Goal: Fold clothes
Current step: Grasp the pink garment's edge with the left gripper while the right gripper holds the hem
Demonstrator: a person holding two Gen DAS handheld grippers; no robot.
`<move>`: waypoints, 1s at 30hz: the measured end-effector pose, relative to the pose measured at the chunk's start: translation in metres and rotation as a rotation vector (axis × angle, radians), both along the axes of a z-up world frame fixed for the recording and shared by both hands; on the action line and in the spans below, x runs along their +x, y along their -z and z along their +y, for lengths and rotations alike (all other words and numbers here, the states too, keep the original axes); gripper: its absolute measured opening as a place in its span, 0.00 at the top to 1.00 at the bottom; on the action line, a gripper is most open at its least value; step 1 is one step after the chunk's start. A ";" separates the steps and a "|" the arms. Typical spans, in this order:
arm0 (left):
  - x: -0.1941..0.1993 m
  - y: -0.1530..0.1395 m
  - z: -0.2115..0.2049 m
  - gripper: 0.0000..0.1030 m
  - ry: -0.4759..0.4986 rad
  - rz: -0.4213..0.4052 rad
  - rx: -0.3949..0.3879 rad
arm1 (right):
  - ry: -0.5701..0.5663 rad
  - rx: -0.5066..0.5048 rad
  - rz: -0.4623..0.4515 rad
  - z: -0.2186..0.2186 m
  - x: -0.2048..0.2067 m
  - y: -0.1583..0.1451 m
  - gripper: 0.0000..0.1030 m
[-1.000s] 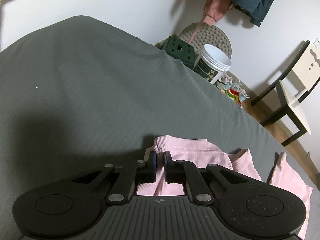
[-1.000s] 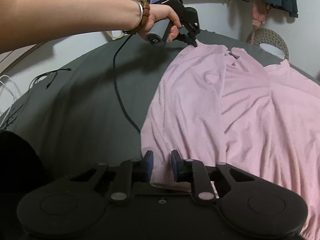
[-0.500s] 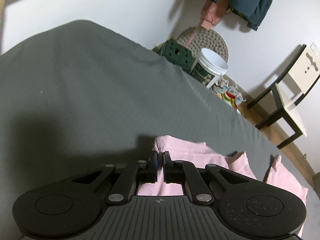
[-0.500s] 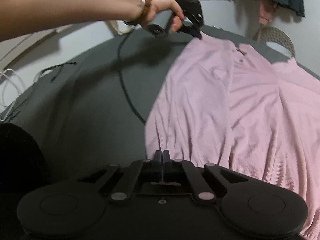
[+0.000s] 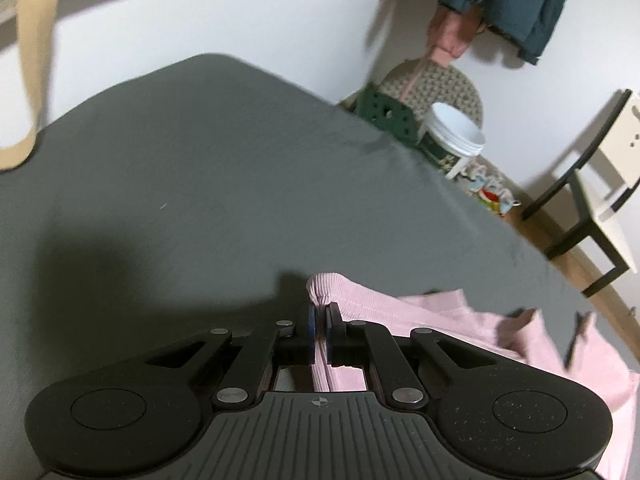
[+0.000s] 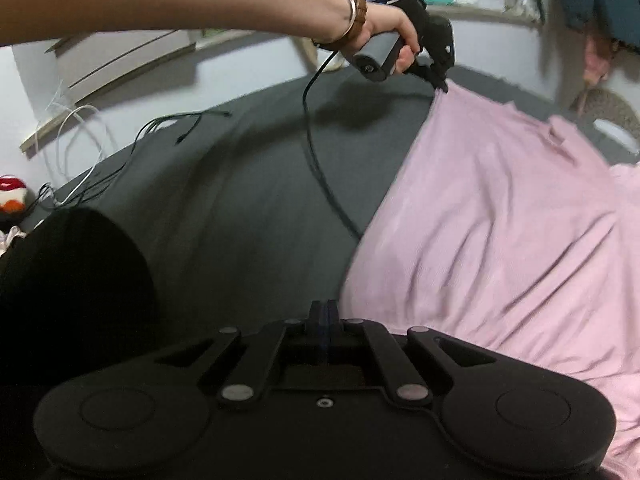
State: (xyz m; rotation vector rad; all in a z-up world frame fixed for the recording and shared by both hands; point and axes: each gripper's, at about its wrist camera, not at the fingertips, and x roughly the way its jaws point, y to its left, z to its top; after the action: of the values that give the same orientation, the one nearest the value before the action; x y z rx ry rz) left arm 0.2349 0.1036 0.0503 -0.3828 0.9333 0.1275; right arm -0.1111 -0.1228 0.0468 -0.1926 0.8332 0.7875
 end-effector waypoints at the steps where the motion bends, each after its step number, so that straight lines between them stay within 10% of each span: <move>1: -0.002 0.004 0.003 0.96 -0.007 0.005 0.002 | -0.007 -0.006 0.004 0.001 -0.001 0.001 0.99; 9: -0.008 0.020 0.006 0.95 0.004 -0.016 -0.012 | 0.004 -0.125 -0.169 0.010 -0.014 -0.002 0.76; 30: -0.007 0.011 0.001 0.95 -0.013 -0.031 0.015 | -0.003 -0.243 -0.217 0.026 -0.015 0.020 0.87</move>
State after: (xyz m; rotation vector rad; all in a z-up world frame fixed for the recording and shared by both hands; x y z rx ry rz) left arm 0.2274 0.1043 0.0393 -0.3760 0.8993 0.1407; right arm -0.1263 -0.0968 0.0270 -0.4873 0.7210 0.6531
